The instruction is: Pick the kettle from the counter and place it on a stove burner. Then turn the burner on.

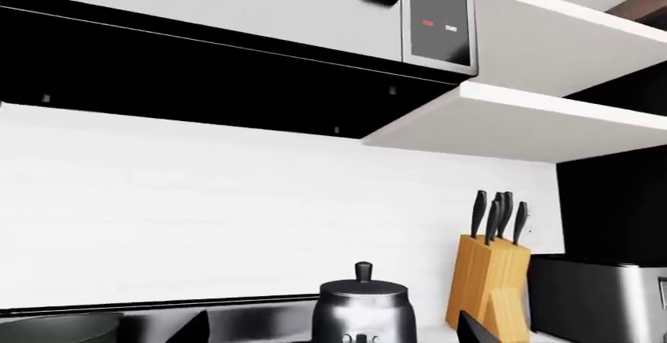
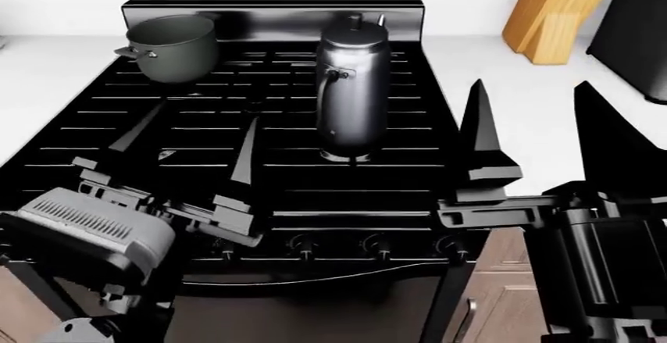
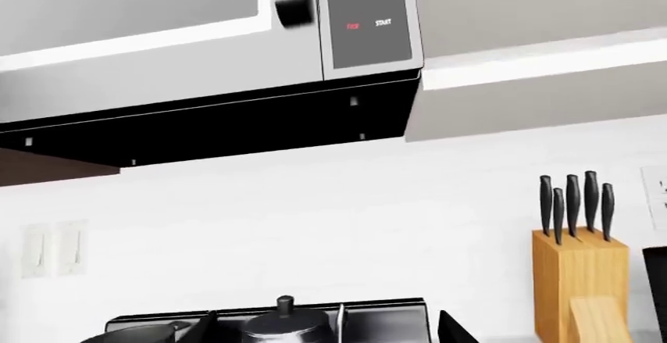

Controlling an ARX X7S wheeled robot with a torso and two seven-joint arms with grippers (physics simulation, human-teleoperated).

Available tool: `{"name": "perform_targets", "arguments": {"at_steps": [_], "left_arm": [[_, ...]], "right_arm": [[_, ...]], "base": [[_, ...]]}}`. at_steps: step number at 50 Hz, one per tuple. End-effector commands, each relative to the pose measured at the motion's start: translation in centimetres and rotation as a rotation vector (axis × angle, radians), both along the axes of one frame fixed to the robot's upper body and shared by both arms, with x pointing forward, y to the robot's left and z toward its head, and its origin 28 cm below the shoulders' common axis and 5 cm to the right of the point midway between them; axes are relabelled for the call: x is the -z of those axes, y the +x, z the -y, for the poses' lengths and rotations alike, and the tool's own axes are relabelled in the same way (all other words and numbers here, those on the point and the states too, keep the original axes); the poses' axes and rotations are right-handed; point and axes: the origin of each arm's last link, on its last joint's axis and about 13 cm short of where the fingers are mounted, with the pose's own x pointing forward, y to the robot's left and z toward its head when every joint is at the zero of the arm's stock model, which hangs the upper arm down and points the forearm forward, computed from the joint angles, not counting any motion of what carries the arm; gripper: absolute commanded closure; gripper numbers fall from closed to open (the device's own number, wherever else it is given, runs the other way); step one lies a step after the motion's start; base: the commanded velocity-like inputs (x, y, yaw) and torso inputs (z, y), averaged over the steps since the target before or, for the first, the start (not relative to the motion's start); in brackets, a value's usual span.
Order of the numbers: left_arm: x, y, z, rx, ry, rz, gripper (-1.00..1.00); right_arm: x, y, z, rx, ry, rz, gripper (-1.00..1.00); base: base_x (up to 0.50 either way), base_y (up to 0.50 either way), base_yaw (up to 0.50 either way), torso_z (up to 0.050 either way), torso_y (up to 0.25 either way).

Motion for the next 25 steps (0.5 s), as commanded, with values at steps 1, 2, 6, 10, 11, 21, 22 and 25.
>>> {"name": "perform_targets", "arguments": {"at_steps": [1,2,6,10,11,21,22,25], "left_arm": [[-0.01,0.14,0.03,-0.014,-0.009,-0.01,-1.0],[-0.01,0.16,0.06,-0.017,-0.008,-0.011,-1.0],[0.03,0.24,0.19,-0.036,-0.001,-0.019,-1.0],[0.01,0.16,0.43,-0.045,0.012,-0.021,-1.0],[-0.01,0.13,0.48,-0.045,0.013,-0.02,-1.0],[-0.22,0.1,0.56,-0.086,0.018,-0.001,-1.0],[-0.24,0.1,0.56,-0.093,0.019,0.0,-1.0],[-0.31,0.08,0.56,-0.11,0.023,0.005,-1.0]], "right_arm": [[0.04,0.08,-0.05,0.008,-0.011,-0.008,-1.0],[0.04,0.06,-0.04,0.008,-0.011,-0.008,-1.0],[0.04,0.03,-0.05,-0.007,-0.008,-0.01,-1.0],[0.06,-0.18,-0.01,-0.024,0.01,0.018,-1.0],[0.04,-0.19,0.03,-0.025,0.014,0.02,-1.0],[0.09,-0.07,0.23,-0.025,0.027,0.029,-1.0],[0.1,-0.06,0.24,-0.025,0.027,0.03,-1.0],[0.12,-0.07,0.26,-0.026,0.028,0.032,-1.0]], "base": [[-0.5,0.26,0.0,0.0,0.0],[-0.5,0.25,0.0,0.0,0.0],[-0.5,0.16,0.0,0.0,0.0],[-0.25,-0.03,0.0,0.0,0.0],[0.0,0.0,0.0,0.0,0.0],[0.0,0.0,0.0,0.0,0.0],[0.0,0.0,0.0,0.0,0.0],[0.0,0.0,0.0,0.0,0.0]]}}
